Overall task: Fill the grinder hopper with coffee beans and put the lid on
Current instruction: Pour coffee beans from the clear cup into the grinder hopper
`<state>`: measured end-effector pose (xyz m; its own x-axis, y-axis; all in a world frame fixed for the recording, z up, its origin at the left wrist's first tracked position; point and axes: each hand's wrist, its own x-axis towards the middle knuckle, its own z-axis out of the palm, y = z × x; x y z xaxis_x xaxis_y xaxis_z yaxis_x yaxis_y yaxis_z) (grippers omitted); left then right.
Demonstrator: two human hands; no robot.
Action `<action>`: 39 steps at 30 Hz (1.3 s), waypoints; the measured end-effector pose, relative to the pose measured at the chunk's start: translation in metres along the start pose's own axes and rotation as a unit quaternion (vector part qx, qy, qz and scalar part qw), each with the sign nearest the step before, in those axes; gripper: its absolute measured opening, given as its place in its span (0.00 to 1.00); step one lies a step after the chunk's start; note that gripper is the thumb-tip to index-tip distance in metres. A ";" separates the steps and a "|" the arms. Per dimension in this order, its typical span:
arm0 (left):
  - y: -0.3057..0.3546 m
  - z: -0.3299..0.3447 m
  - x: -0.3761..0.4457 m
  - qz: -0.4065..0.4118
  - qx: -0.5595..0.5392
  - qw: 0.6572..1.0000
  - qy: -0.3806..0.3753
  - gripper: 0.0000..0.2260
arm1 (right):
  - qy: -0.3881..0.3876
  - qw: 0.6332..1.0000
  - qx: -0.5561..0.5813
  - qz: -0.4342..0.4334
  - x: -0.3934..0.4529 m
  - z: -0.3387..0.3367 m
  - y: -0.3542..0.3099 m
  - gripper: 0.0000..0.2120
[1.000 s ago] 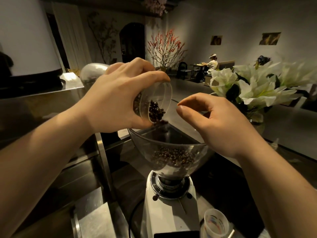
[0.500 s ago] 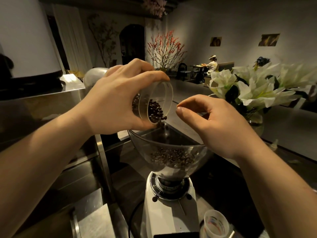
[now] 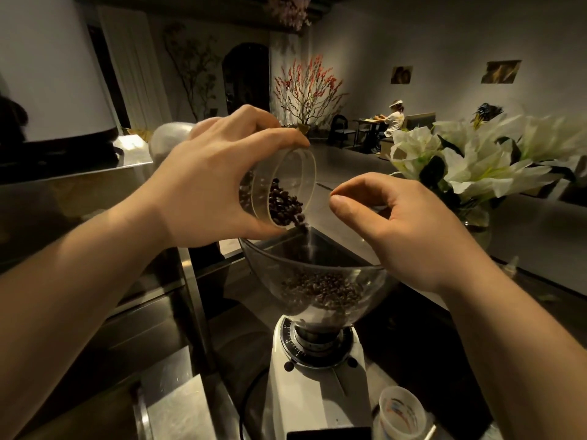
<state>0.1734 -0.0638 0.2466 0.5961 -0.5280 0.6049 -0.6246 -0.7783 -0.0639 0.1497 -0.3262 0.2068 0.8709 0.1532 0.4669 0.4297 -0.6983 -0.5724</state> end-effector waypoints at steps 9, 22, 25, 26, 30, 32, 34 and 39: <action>0.003 0.001 0.000 0.004 0.002 1.000 -0.004 0.42 | 0.002 1.000 -0.002 0.001 0.000 0.000 0.000 0.24; 0.005 0.002 0.000 0.002 0.009 1.000 -0.007 0.42 | 0.002 1.000 0.001 -0.002 -0.001 0.001 0.001 0.23; 0.006 0.001 0.002 0.004 0.021 1.000 -0.016 0.42 | 0.001 1.000 0.001 -0.002 -0.001 0.001 0.001 0.23; 0.006 0.001 0.003 0.006 0.025 0.999 -0.019 0.41 | 0.001 1.000 0.000 -0.003 -0.001 0.001 0.002 0.23; 0.007 0.003 0.005 0.010 0.045 0.999 -0.016 0.40 | 0.001 1.000 -0.001 -0.001 0.000 0.001 0.001 0.23; 0.009 0.004 0.006 0.010 0.056 0.998 -0.012 0.40 | 0.002 1.000 0.001 -0.001 0.000 0.001 0.001 0.23; 0.010 0.005 0.008 0.010 0.064 0.998 -0.012 0.40 | 0.003 1.000 0.001 -0.001 0.000 0.001 0.001 0.24; 0.012 0.006 0.008 0.007 0.070 0.997 -0.006 0.41 | 0.004 1.000 -0.004 -0.003 -0.001 0.001 0.001 0.24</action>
<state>0.1737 -0.0799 0.2459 0.5941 -0.5431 0.5934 -0.5568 -0.8100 -0.1839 0.1492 -0.3265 0.2053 0.8665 0.1509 0.4759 0.4323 -0.7035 -0.5641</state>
